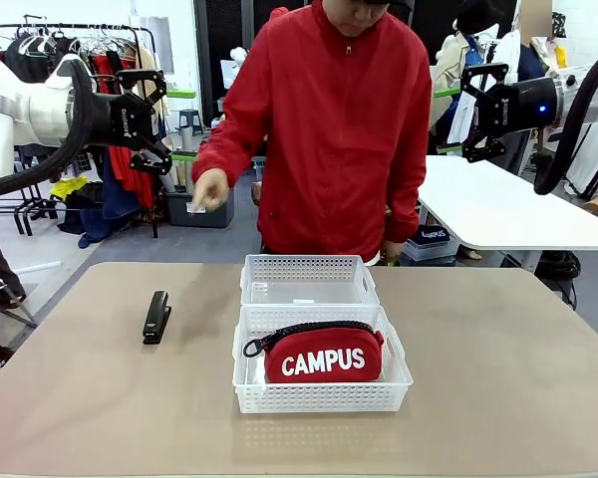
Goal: Distribute items into two baskets.
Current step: Pick up the Stapler that the person points to.
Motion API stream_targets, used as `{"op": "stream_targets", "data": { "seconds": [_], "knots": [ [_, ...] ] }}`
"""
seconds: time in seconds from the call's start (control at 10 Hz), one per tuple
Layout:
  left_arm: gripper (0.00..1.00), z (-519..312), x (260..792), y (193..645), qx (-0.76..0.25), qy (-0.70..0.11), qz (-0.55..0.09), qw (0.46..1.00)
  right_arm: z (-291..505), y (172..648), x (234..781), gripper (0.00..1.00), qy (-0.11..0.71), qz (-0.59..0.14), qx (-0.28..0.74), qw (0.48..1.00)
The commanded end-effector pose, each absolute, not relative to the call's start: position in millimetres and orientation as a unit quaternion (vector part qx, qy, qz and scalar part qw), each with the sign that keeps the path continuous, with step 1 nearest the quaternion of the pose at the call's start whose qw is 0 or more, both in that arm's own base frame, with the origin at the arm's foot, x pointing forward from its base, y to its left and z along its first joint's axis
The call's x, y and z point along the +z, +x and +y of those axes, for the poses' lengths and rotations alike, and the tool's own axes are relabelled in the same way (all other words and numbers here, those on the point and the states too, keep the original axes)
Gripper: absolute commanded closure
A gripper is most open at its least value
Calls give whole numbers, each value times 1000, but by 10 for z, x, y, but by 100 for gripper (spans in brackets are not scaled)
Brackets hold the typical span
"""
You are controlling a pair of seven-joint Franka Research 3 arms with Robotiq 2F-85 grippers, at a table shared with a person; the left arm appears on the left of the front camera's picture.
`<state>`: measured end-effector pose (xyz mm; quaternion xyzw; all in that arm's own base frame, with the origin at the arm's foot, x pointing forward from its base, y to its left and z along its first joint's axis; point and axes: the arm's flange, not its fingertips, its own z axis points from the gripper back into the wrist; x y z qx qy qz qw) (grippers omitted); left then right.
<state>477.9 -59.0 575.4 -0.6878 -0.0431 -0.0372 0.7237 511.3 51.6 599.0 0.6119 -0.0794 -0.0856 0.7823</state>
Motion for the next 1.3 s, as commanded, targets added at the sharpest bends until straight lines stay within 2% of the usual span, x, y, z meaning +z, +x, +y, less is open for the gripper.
{"op": "stream_targets", "data": {
  "seconds": [0.0, 1.2],
  "knots": [
    [0, -591, 5774, 4771, -38, -689, -44, 723, 532, 5105, 6006, 0, 614, -74, -91, 781],
    [0, -590, 5754, 4779, -37, -688, -43, 724, 532, 5105, 6006, 0, 614, -74, -91, 781]
  ]
}}
